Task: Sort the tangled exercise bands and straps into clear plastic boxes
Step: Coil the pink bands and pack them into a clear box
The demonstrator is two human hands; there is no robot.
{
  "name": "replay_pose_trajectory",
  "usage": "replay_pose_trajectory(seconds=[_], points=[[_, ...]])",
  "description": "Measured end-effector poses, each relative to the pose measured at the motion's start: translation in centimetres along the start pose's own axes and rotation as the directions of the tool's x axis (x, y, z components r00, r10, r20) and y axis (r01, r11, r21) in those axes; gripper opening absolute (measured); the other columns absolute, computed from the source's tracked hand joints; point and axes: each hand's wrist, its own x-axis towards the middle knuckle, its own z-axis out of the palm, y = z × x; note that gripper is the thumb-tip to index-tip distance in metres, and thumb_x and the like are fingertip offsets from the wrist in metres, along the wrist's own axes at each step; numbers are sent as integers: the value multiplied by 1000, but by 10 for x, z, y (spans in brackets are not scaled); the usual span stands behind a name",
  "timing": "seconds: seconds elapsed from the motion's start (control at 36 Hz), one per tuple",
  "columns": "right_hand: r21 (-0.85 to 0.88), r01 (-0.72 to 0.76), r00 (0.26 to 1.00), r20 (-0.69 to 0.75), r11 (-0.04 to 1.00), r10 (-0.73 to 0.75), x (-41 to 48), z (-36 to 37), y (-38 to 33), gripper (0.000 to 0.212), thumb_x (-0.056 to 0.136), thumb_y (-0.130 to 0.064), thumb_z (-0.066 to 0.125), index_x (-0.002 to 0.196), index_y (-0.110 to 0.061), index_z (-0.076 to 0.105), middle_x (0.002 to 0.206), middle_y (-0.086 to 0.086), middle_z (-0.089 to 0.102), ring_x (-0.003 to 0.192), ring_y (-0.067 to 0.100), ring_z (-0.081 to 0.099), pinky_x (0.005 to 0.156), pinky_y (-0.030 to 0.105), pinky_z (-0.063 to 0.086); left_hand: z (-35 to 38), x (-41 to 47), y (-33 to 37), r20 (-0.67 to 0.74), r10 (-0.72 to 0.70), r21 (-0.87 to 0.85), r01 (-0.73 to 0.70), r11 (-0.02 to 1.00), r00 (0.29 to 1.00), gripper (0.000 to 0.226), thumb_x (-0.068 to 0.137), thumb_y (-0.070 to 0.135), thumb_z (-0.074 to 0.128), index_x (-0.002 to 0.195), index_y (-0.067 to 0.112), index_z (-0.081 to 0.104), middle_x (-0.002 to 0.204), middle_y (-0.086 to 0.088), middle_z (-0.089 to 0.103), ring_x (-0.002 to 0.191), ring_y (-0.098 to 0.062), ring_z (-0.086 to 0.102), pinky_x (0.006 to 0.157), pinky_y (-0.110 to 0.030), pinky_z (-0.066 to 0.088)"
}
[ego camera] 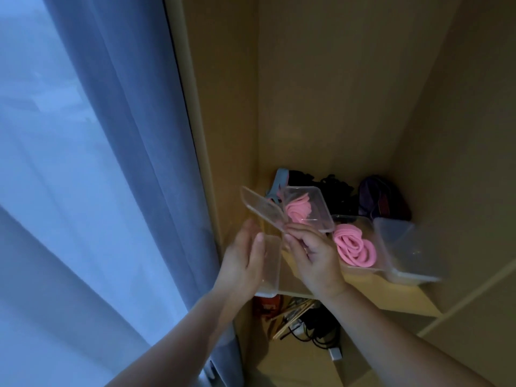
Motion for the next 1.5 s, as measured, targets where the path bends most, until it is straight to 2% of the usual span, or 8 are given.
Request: replay_pose_trajectory(seconds=[0.19, 0.47, 0.67, 0.86, 1.08, 1.22, 1.39, 1.5], points=[[-75, 101, 995, 27, 992, -99, 2, -28, 2, 20, 90, -10, 62, 104, 0, 72, 114, 8, 67, 111, 14, 63, 92, 34, 53, 11, 28, 29, -61, -111, -321, 86, 943, 992, 35, 98, 40, 49, 130, 27, 46, 111, 3, 69, 103, -17, 67, 91, -45, 53], [-120, -110, 993, -49, 987, 105, -13, -93, 33, 26, 88, -11, 58, 111, -6, 69, 123, 5, 61, 116, 23, 57, 92, 47, 51, 84, 24, 26, 165, -36, -268, 80, 960, 986, 56, 95, 7, 47, 136, 41, 28, 118, 0, 65, 106, -15, 65, 94, -44, 52], [-323, -474, 861, 25, 819, 508, 23, -134, 82, 49, 94, -13, 57, 142, -13, 44, 148, 3, 35, 135, 16, 39, 102, 11, 28, 153, 12, 9, 243, -73, -287, 143, 947, 967, 55, 87, 22, 51, 135, 43, 35, 108, 3, 68, 104, -18, 65, 93, -46, 51], [-579, -473, 718, 184, 664, 672, 54, -132, 142, 52, 95, -19, 52, 145, -9, 39, 152, 13, 30, 137, 34, 29, 112, 39, 32, 193, 21, -13, 140, -264, -260, 293, 920, 954, 75, 82, 9, 58, 130, 59, 30, 92, -15, 63, 92, -32, 65, 86, -46, 55], [-706, -360, 519, 392, 610, 760, 69, -109, 195, 49, 100, -31, 41, 147, -21, 35, 147, 10, 45, 136, 30, 38, 117, 39, 21, 216, 25, -17, 119, -486, -255, 499, 828, 866, 59, 96, -5, 47, 148, 7, 22, 85, -3, 56, 73, -19, 65, 79, -37, 56], [-696, -277, 531, 464, 662, 709, 69, -103, 207, 33, 98, -32, 43, 125, -21, 58, 125, 8, 62, 118, 29, 54, 106, 38, 35, 213, 27, -19, 44, -442, 62, 439, 896, 896, 31, 95, 14, 56, 125, 17, 49, 71, -1, 59, 60, -13, 65, 69, -33, 58], [-657, -322, 577, 435, 682, 692, 61, -108, 203, 22, 90, -13, 51, 98, -19, 71, 97, 6, 70, 92, 26, 63, 83, 35, 52, 201, 23, -19, 56, -379, 343, 338, 876, 924, 57, 96, 25, 54, 146, 8, 32, 126, -8, 48, 114, -22, 55, 82, -10, 33], [-672, -311, 591, 417, 672, 690, 51, -111, 194, 25, 84, -7, 53, 70, -24, 64, 81, 6, 64, 83, 26, 61, 68, 26, 42, 191, 17, -23, 80, -405, 414, 339, 845, 911, 59, 99, 26, 49, 149, 7, 26, 139, -12, 34, 122, -22, 48, 83, -3, 21]])
